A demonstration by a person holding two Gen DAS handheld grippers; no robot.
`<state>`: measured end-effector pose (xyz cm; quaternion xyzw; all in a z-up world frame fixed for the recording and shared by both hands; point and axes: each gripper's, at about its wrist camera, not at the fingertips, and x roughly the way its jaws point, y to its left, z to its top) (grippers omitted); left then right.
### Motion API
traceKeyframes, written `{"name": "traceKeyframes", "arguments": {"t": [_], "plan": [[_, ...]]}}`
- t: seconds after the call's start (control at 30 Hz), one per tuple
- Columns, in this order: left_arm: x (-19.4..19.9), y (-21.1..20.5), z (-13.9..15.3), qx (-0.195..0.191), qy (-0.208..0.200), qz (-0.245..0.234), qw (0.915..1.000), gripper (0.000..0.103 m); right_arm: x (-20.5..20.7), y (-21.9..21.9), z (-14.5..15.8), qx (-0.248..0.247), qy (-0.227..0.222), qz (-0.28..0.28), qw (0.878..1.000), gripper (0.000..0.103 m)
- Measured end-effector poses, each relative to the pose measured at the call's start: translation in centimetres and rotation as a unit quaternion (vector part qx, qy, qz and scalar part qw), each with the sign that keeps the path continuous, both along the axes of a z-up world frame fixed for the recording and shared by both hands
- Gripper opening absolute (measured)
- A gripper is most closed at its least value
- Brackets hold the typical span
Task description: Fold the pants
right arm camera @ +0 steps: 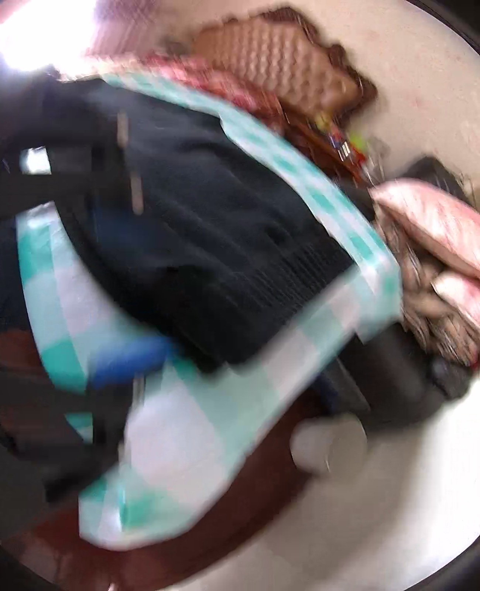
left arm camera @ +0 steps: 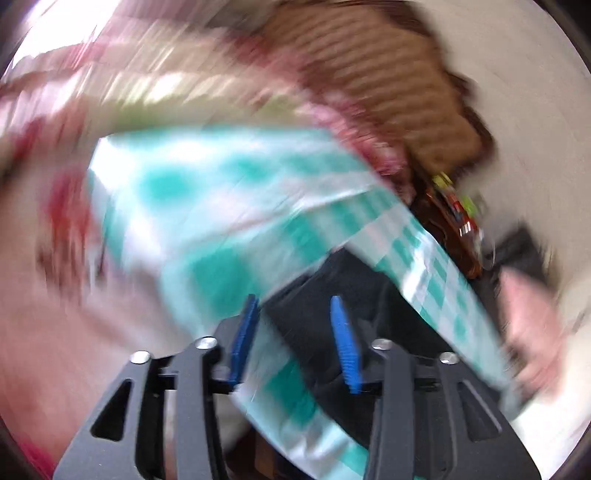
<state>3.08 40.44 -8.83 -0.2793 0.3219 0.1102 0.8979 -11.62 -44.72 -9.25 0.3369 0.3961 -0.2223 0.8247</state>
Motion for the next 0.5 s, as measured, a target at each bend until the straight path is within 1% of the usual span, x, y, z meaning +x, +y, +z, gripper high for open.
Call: {"name": "traceKeyframes", "arguments": {"t": [0.03, 0.07, 0.1, 0.17, 0.2, 0.27, 0.3, 0.33, 0.37, 0.4, 0.43, 0.5], "plan": [[0.8, -1.1, 0.6, 0.03, -0.007, -0.026, 0.9992, 0.053, -0.5, -0.5, 0.5, -0.011, -0.001, -0.013, 1.0, 0.083], [2.2, -2.9, 1.2, 0.071, -0.01, -0.063, 0.9954, 0.054, -0.9, -1.0, 0.8, -0.013, -0.006, -0.027, 1.0, 0.083], [3.4, -4.2, 1.4, 0.091, -0.01, -0.092, 0.9915, 0.053, -1.5, -1.4, 1.3, -0.019, -0.013, -0.048, 0.999, 0.083], [5.6, -6.0, 1.6, 0.103, -0.015, -0.143, 0.9841, 0.054, -1.9, -1.6, 2.2, -0.044, -0.013, -0.063, 0.997, 0.083], [7.5, -7.4, 1.2, 0.112, -0.006, -0.179, 0.9775, 0.054, -1.8, -1.2, 2.9, -0.072, -0.01, -0.063, 0.995, 0.083], [9.9, -8.9, 0.0, 0.127, 0.019, -0.218, 0.9673, 0.053, -1.3, 0.1, 3.9, -0.11, -0.007, -0.05, 0.993, 0.083], [11.5, -9.4, -1.2, 0.133, 0.039, -0.235, 0.9619, 0.053, -0.9, 0.8, 4.4, -0.126, -0.008, -0.037, 0.991, 0.083], [12.8, -9.4, -2.2, 0.139, 0.057, -0.238, 0.9596, 0.053, -0.2, 1.6, 4.9, -0.142, -0.012, -0.018, 0.99, 0.083], [13.7, -9.1, -3.0, 0.151, 0.073, -0.232, 0.9582, 0.049, 0.4, 2.2, 5.5, -0.154, -0.014, -0.005, 0.988, 0.083], [14.5, -8.5, -3.4, 0.16, 0.079, -0.219, 0.9592, 0.04, 0.9, 2.9, 6.0, -0.167, -0.016, 0.007, 0.986, 0.083], [15.0, -7.9, -3.4, 0.144, 0.081, -0.21, 0.9637, 0.038, 1.8, 3.7, 6.6, -0.183, -0.021, 0.024, 0.983, 0.083], [14.8, -6.9, -3.0, 0.115, 0.076, -0.192, 0.9716, 0.038, 3.7, 4.9, 7.4, -0.199, -0.032, 0.056, 0.978, 0.083]]}}
